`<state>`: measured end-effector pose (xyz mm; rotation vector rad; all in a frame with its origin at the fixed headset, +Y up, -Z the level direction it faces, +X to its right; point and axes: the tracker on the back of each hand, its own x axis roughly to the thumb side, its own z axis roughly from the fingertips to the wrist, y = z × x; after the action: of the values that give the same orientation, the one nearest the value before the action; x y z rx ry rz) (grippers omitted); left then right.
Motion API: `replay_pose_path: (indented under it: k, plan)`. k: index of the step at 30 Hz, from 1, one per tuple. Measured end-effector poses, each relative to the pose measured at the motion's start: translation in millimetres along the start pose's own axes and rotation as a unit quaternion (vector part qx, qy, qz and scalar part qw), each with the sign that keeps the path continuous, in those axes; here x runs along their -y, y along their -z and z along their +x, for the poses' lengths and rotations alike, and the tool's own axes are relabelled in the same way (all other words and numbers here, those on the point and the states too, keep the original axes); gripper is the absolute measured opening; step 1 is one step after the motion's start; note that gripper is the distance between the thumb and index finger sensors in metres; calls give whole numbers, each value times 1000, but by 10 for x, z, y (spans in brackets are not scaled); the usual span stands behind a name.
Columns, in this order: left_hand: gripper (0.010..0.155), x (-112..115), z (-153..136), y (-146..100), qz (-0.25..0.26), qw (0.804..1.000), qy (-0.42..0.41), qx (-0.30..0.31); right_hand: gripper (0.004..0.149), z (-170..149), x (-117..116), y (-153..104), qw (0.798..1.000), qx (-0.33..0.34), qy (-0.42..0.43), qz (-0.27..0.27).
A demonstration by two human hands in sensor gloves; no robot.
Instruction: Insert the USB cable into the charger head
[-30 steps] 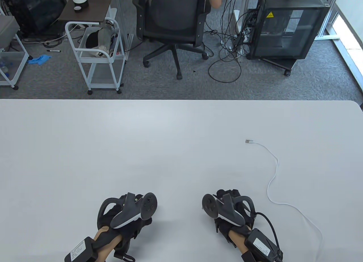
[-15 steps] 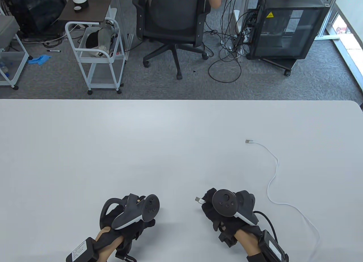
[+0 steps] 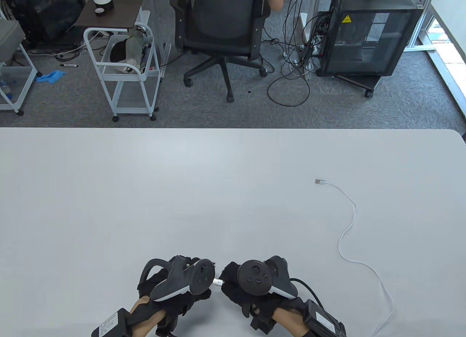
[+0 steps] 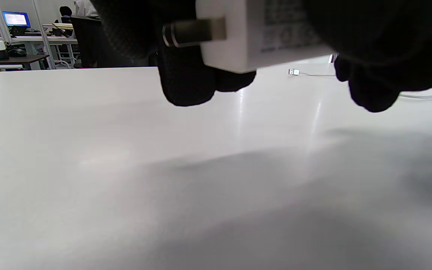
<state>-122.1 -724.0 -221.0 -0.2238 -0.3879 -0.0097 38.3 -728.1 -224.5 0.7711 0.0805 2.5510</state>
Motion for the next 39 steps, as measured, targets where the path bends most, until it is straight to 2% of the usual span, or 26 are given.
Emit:
replay_pose_path:
  k: [15, 17, 21, 32, 36, 39]
  plan:
    - [74, 24, 140, -27, -4, 999, 8, 39, 43, 36, -39, 1, 999, 11, -10, 42]
    - [74, 19, 165, -50, 7, 999, 28, 40, 43, 36, -33, -9, 999, 15, -7, 31]
    - [73, -33, 191, -81, 24, 998, 12, 53, 42, 57, 2, -24, 1000, 20, 2, 11]
    - [74, -66, 103, -10, 5, 999, -20, 25, 44, 32, 89, -58, 999, 9, -26, -28]
    - [74, -53, 70, -22, 16, 1000, -5, 14, 67, 9, 100, -80, 998, 7, -48, -27]
    - [74, -53, 31, -9, 10, 1000, -12, 5, 95, -8, 68, -120, 996, 10, -85, 2]
